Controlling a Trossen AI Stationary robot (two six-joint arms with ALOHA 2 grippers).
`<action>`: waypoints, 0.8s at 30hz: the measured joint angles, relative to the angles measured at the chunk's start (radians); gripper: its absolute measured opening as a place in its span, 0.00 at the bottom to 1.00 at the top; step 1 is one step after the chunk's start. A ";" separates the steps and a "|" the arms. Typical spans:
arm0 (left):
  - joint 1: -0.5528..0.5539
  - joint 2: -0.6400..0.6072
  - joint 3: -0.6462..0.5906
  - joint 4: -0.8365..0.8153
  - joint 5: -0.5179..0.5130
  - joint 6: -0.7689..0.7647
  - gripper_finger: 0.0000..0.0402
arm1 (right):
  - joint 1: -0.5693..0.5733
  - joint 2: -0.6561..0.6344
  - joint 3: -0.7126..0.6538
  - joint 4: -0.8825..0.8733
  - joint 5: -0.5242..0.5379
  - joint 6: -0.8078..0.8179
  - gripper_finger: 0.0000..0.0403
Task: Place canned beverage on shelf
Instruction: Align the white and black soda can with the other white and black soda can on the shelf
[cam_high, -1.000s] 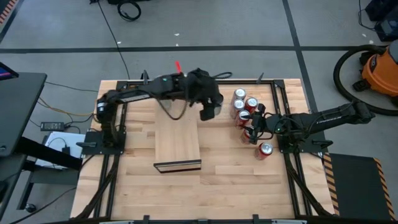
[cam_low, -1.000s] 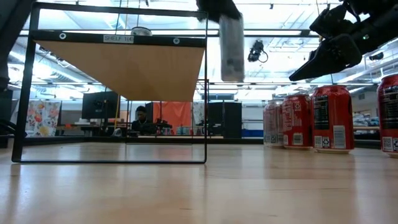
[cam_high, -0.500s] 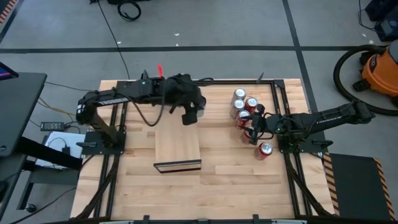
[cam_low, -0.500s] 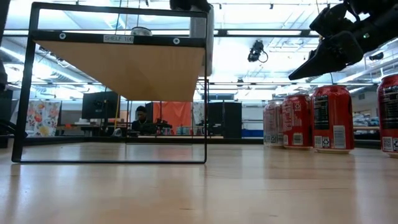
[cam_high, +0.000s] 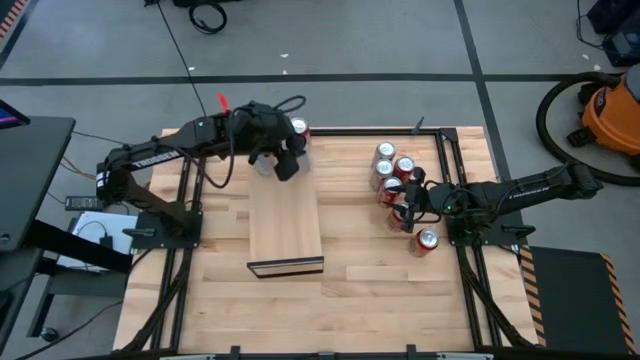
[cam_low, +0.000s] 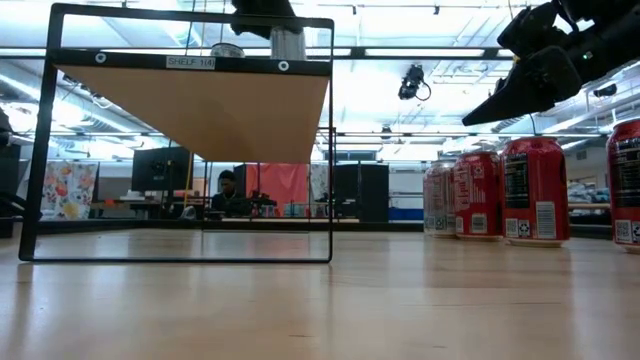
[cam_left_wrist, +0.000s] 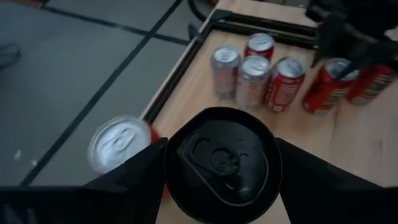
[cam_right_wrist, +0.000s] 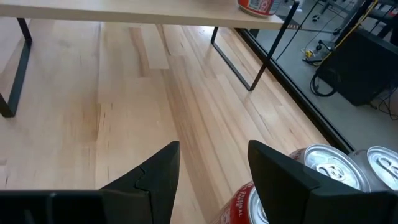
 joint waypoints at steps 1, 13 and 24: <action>0.005 -0.001 0.000 -0.004 -0.006 -0.011 0.63 | 0.000 0.000 0.000 0.001 0.000 0.000 0.50; -0.004 0.006 0.000 -0.011 -0.094 -0.134 0.63 | 0.000 0.000 0.000 0.005 0.000 -0.007 0.50; -0.038 0.012 0.002 -0.027 -0.213 -0.224 0.63 | 0.000 0.000 0.000 0.014 -0.004 -0.008 0.50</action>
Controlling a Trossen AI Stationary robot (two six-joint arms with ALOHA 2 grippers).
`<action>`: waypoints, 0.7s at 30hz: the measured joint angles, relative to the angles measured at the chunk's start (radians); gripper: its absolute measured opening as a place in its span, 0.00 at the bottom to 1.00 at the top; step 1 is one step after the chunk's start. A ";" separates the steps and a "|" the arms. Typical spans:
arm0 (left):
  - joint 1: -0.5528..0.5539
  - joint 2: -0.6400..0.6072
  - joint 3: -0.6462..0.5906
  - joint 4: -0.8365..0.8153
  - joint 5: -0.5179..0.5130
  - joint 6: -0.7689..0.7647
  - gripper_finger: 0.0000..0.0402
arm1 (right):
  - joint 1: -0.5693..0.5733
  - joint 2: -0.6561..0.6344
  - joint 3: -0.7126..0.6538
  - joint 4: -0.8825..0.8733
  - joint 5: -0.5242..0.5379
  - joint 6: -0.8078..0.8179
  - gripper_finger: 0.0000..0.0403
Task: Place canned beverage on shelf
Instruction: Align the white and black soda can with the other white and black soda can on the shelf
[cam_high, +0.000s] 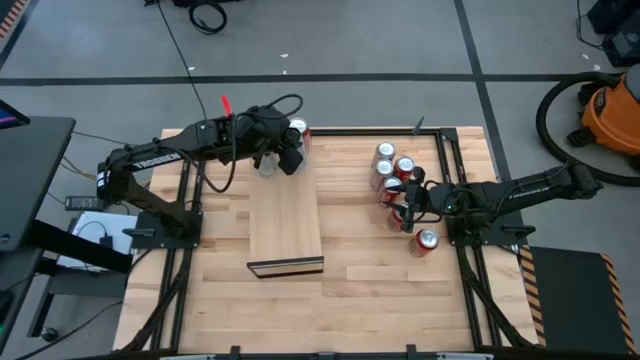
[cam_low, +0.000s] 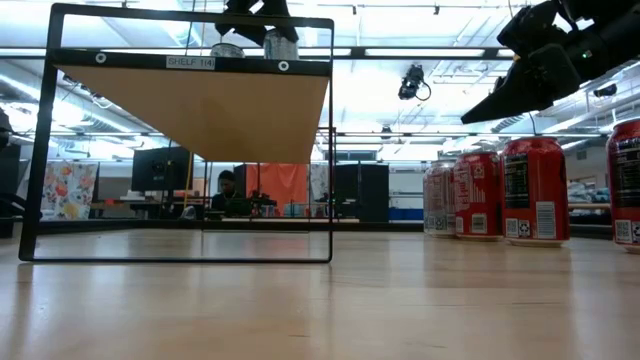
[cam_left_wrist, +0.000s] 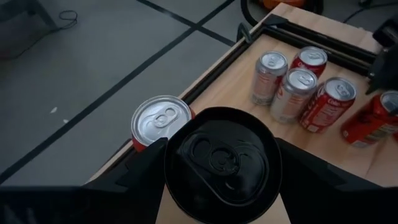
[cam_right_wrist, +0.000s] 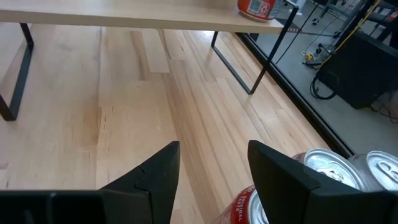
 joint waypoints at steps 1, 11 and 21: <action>-0.003 0.006 0.000 0.002 -0.001 -0.011 0.63 | 0.000 0.000 0.000 0.003 -0.003 0.000 0.50; -0.032 0.073 0.038 -0.021 -0.048 -0.019 0.63 | 0.000 0.000 0.000 0.005 -0.010 0.000 0.50; -0.021 0.074 0.054 -0.085 -0.061 -0.082 0.63 | 0.000 0.000 0.000 0.005 -0.011 0.000 0.50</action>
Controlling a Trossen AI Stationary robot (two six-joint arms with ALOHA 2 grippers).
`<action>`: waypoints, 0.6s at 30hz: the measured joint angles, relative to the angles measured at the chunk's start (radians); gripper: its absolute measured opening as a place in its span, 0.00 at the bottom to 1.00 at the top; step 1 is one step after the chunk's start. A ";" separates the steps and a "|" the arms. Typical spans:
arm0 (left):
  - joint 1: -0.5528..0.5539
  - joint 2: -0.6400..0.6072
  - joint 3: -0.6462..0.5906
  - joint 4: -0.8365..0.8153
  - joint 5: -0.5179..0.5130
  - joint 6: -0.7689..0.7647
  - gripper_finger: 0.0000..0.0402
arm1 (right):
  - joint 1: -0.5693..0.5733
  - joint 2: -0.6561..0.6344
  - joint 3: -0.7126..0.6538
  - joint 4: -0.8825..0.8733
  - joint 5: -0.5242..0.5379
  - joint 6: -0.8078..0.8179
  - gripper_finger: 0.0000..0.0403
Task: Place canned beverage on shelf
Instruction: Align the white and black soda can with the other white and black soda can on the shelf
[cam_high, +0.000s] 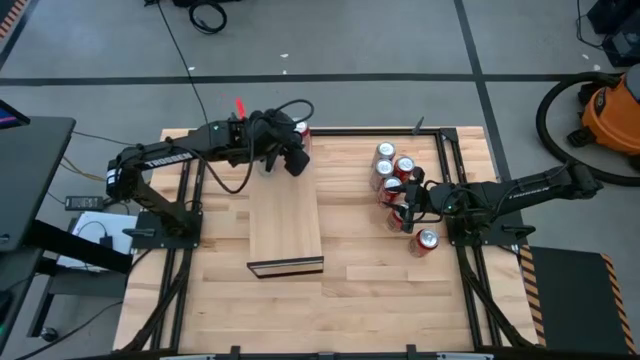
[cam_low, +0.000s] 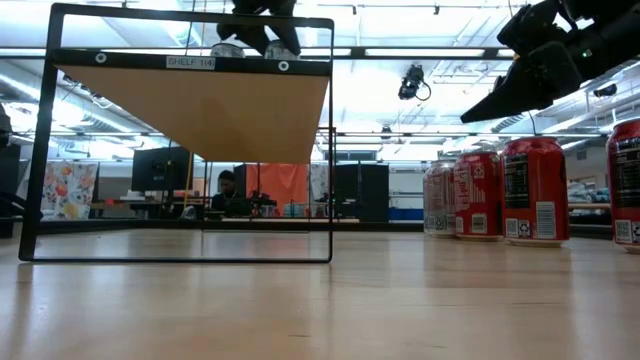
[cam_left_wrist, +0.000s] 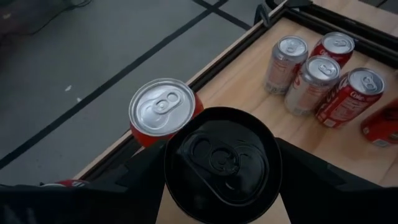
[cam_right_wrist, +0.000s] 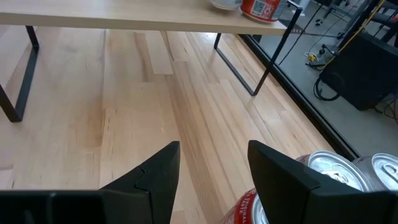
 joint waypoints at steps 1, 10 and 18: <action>0.000 0.000 0.000 -0.003 0.000 0.000 0.63 | 0.000 0.000 0.000 0.000 0.000 0.000 0.50; 0.000 0.002 0.000 -0.009 0.020 0.012 0.71 | 0.000 0.000 0.000 0.000 0.000 0.000 0.50; 0.000 0.001 0.001 -0.020 0.019 0.019 0.77 | 0.000 0.000 0.000 0.000 0.000 0.000 0.50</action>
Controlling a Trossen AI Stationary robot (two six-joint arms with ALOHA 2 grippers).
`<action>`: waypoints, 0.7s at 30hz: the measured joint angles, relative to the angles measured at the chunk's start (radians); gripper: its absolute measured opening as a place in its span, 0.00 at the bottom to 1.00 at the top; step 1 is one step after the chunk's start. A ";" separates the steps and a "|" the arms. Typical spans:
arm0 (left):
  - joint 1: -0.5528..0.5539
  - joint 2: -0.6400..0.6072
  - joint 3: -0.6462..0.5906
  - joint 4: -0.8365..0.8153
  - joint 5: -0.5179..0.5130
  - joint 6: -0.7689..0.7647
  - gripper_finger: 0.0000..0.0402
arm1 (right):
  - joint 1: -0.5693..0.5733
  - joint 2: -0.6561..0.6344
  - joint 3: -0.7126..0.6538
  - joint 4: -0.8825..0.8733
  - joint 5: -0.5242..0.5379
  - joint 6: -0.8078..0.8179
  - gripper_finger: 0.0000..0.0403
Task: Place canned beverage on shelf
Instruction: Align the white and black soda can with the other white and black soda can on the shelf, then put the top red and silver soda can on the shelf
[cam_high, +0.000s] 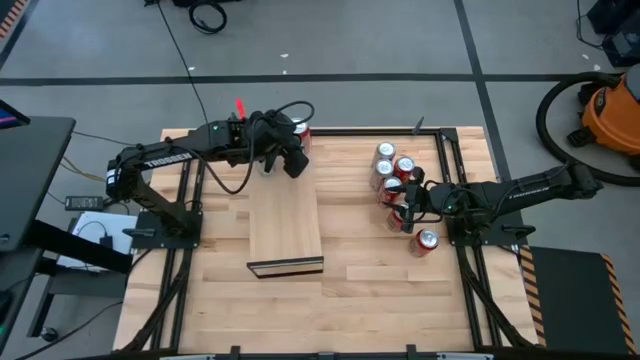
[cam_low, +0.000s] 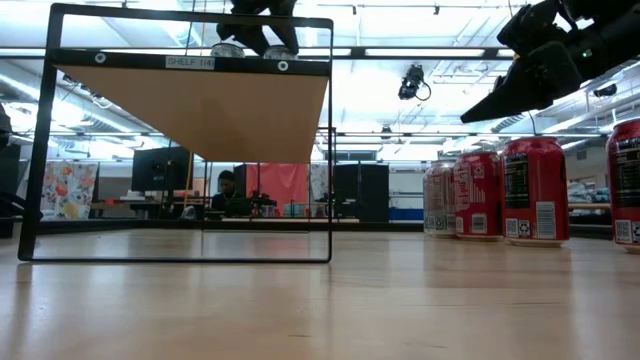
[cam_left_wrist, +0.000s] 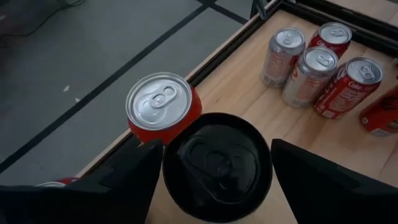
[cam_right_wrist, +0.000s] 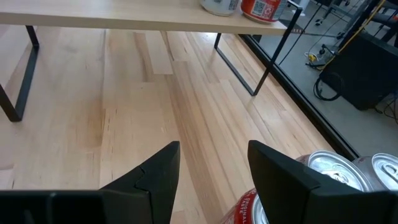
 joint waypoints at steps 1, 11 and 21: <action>0.000 0.000 0.000 -0.001 0.000 0.000 0.78 | 0.000 0.000 0.000 0.000 0.000 0.000 0.50; -0.006 -0.002 0.034 0.102 -0.002 0.156 0.78 | 0.000 0.000 0.000 0.000 0.002 0.000 0.50; -0.102 0.009 0.064 0.292 0.163 0.451 0.78 | 0.000 -0.025 0.079 -0.171 0.148 0.092 0.50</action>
